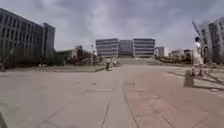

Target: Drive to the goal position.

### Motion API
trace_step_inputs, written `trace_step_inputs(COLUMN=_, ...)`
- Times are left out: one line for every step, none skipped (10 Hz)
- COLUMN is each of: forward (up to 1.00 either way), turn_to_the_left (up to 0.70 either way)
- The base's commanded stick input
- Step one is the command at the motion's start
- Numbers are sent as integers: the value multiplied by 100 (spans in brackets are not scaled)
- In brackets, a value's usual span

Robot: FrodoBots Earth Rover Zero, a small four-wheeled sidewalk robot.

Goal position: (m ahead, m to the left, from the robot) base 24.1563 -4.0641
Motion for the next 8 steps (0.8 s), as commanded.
trace_step_inputs(forward=100, turn_to_the_left=0)
trace_step_inputs(forward=100, turn_to_the_left=0)
trace_step_inputs(forward=100, turn_to_the_left=0)
trace_step_inputs(forward=100, turn_to_the_left=0)
trace_step_inputs(forward=100, turn_to_the_left=0)
trace_step_inputs(forward=100, turn_to_the_left=0)
trace_step_inputs(forward=100, turn_to_the_left=0)
trace_step_inputs(forward=100, turn_to_the_left=0)
